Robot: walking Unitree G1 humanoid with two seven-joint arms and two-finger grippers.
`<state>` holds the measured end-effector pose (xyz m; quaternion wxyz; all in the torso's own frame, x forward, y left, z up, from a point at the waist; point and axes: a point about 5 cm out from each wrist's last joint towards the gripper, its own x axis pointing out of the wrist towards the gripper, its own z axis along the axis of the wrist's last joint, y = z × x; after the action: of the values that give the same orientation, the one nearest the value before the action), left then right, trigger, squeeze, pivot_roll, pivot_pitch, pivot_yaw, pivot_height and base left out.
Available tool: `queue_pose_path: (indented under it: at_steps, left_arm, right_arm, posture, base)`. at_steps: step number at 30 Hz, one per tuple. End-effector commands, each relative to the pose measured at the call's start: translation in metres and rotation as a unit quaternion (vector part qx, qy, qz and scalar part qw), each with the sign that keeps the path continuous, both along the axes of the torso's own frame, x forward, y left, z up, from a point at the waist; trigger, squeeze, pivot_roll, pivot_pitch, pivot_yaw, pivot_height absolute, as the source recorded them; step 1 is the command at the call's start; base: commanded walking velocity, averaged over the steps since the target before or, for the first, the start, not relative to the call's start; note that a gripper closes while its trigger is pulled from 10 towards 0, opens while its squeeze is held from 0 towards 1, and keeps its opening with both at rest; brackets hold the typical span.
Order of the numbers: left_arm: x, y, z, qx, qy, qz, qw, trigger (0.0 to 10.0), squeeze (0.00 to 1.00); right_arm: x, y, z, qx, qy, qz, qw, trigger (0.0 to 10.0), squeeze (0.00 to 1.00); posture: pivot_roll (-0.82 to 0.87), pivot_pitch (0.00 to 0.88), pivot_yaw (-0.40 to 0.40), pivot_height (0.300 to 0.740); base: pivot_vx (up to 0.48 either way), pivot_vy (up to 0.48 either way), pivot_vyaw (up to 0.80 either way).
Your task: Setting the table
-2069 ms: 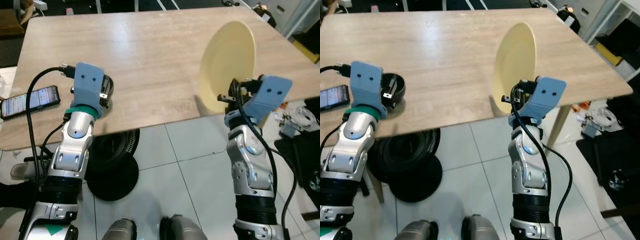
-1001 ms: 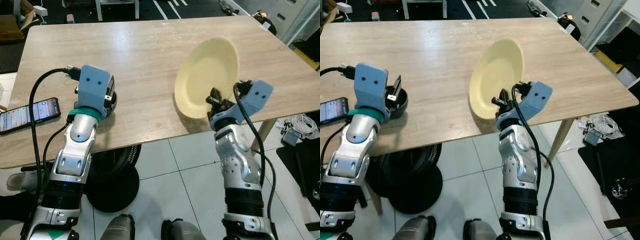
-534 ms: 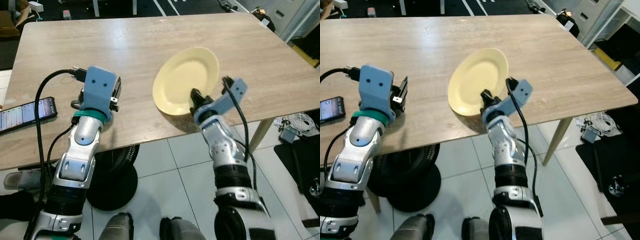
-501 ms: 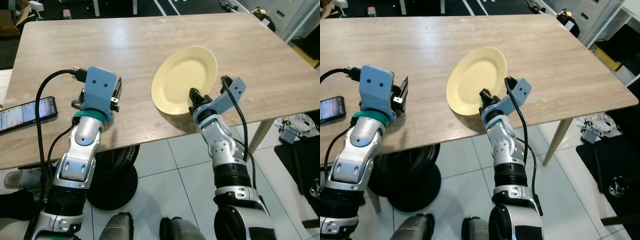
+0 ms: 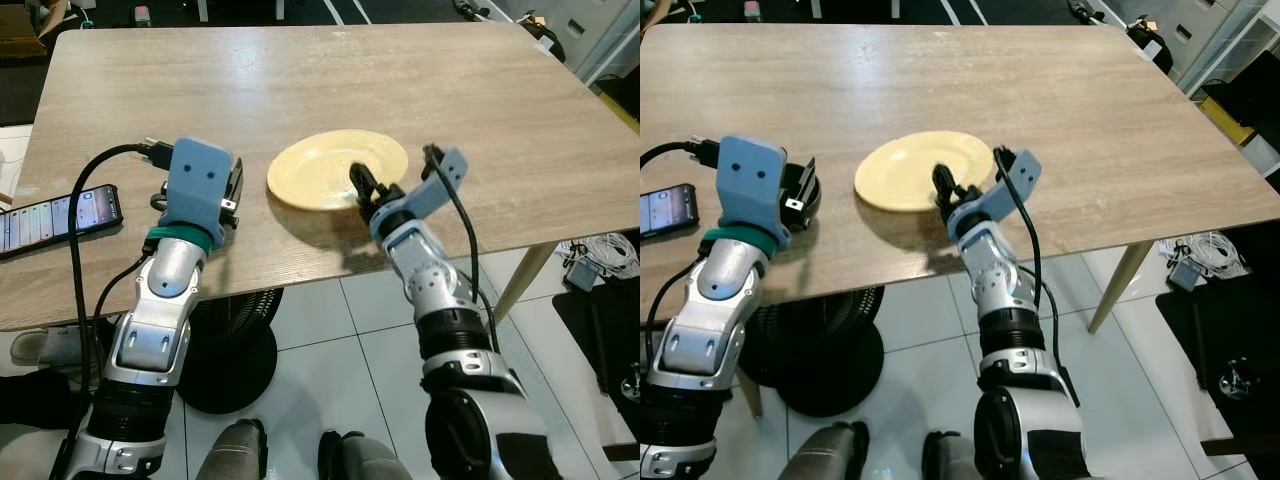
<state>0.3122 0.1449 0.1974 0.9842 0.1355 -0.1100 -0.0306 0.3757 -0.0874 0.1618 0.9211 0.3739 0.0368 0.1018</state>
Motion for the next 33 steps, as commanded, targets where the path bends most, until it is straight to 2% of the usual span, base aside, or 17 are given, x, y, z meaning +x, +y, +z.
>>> queue_pose_path:
  at_steps: [1, 3, 4, 5, 6, 8, 9, 10, 11, 13, 16, 17, 18, 21, 26, 30, 33]
  left_arm:
    - [-0.001, -0.005, -0.003, 0.001, 0.008, -0.007, 1.0, 10.0, 0.0]
    - [-0.001, -0.005, -0.003, 0.001, 0.008, -0.007, 1.0, 10.0, 0.0]
    - [-0.001, -0.006, -0.003, 0.001, 0.008, -0.008, 1.0, 10.0, 0.0]
    - [-0.001, -0.006, -0.003, 0.001, 0.008, -0.008, 1.0, 10.0, 0.0]
    - [0.0, -0.007, -0.003, 0.0, 0.008, -0.009, 1.0, 10.0, 0.0]
    - [0.0, -0.007, -0.003, 0.0, 0.008, -0.009, 1.0, 10.0, 0.0]
    - [0.0, -0.007, -0.003, 0.0, 0.008, -0.01, 1.0, 10.0, 0.0]
    - [0.0, -0.007, -0.003, 0.0, 0.008, -0.01, 1.0, 10.0, 0.0]
    - [0.001, -0.008, -0.003, -0.001, 0.008, -0.01, 1.0, 10.0, 0.0]
    - [0.001, -0.008, -0.003, -0.001, 0.008, -0.01, 1.0, 10.0, 0.0]
    - [0.002, -0.008, -0.003, -0.002, 0.008, -0.01, 1.0, 10.0, 0.0]
    - [0.002, -0.009, -0.003, -0.003, 0.008, -0.01, 1.0, 10.0, 0.0]
    - [0.002, -0.009, -0.003, -0.003, 0.008, -0.01, 1.0, 10.0, 0.0]
    - [0.003, -0.009, -0.003, -0.004, 0.008, -0.012, 1.0, 10.0, 0.0]
    - [0.003, -0.009, -0.002, -0.004, 0.007, -0.012, 1.0, 10.0, 0.0]
    - [0.002, -0.009, -0.005, 0.002, 0.013, -0.018, 1.0, 10.0, 0.0]
    - [0.001, -0.008, -0.007, 0.012, 0.02, -0.031, 0.999, 10.0, 0.0]
  right_arm:
    - [-0.004, 0.035, 0.011, -0.014, -0.035, 0.035, 0.999, 10.0, 1.0]
    - [-0.004, 0.035, 0.011, -0.014, -0.035, 0.035, 0.999, 10.0, 1.0]
    - [-0.005, 0.033, 0.017, -0.069, -0.069, 0.032, 0.995, 10.0, 1.0]
    - [-0.005, 0.033, 0.017, -0.069, -0.069, 0.032, 0.995, 10.0, 1.0]
    - [-0.007, 0.03, 0.023, -0.184, -0.119, 0.028, 0.975, 10.0, 0.0]
    - [-0.007, 0.03, 0.023, -0.184, -0.119, 0.028, 0.975, 10.0, 0.0]
    - [-0.01, 0.026, 0.022, -0.276, -0.153, 0.024, 0.949, 10.0, 0.0]
    - [-0.01, 0.026, 0.022, -0.276, -0.153, 0.024, 0.949, 10.0, 0.0]
    - [-0.013, 0.012, 0.017, -0.338, -0.164, 0.006, 0.927, 10.0, 0.0]
    - [-0.013, 0.012, 0.017, -0.338, -0.164, 0.006, 0.927, 10.0, 0.0]
    - [-0.015, -0.001, 0.011, -0.365, -0.161, -0.012, 0.917, 10.0, 0.0]
    - [-0.016, -0.014, 0.007, -0.381, -0.154, -0.031, 0.911, 10.0, 0.0]
    - [-0.016, -0.014, 0.007, -0.381, -0.154, -0.031, 0.911, 10.0, 0.0]
    - [-0.013, -0.035, 0.004, -0.406, -0.14, -0.073, 0.9, 10.0, 0.0]
    - [-0.012, -0.039, 0.007, -0.4, -0.145, -0.088, 0.901, 10.0, 0.0]
    - [-0.019, -0.046, 0.012, -0.356, -0.151, -0.118, 0.915, 10.0, 0.0]
    - [-0.025, -0.051, 0.013, -0.346, -0.154, -0.13, 0.916, 10.0, 0.0]
  posture:
    - [0.17, 0.054, -0.037, 0.74]
    - [0.17, 0.054, -0.037, 0.74]
    - [0.16, 0.05, -0.036, 0.74]
    - [0.16, 0.05, -0.036, 0.74]
    - [0.16, 0.046, -0.035, 0.74]
    - [0.16, 0.046, -0.035, 0.74]
    - [0.15, 0.043, -0.036, 0.74]
    - [0.15, 0.043, -0.036, 0.74]
    - [0.15, 0.04, -0.037, 0.74]
    - [0.15, 0.04, -0.037, 0.74]
    - [0.14, 0.038, -0.036, 0.74]
    - [0.14, 0.037, -0.034, 0.74]
    - [0.14, 0.037, -0.034, 0.74]
    - [0.14, 0.037, -0.031, 0.74]
    - [0.14, 0.038, -0.027, 0.74]
    - [0.12, 0.04, -0.026, 0.74]
    - [0.11, 0.044, -0.024, 0.74]
  base:
    - [0.0, 0.0, 0.0]
    - [0.0, 0.0, 0.0]
    - [0.0, 0.0, 0.0]
    - [0.0, 0.0, 0.0]
    - [0.0, 0.0, 0.0]
    - [0.0, 0.0, 0.0]
    - [0.0, 0.0, 0.0]
    - [0.0, 0.0, 0.0]
    - [0.0, 0.0, 0.0]
    - [0.0, 0.0, 0.0]
    - [0.0, 0.0, 0.0]
    - [0.0, 0.0, 0.0]
    - [0.0, 0.0, 0.0]
    - [0.0, 0.0, 0.0]
    - [0.0, 0.0, 0.0]
    - [0.0, 0.0, 0.0]
    - [0.0, 0.0, 0.0]
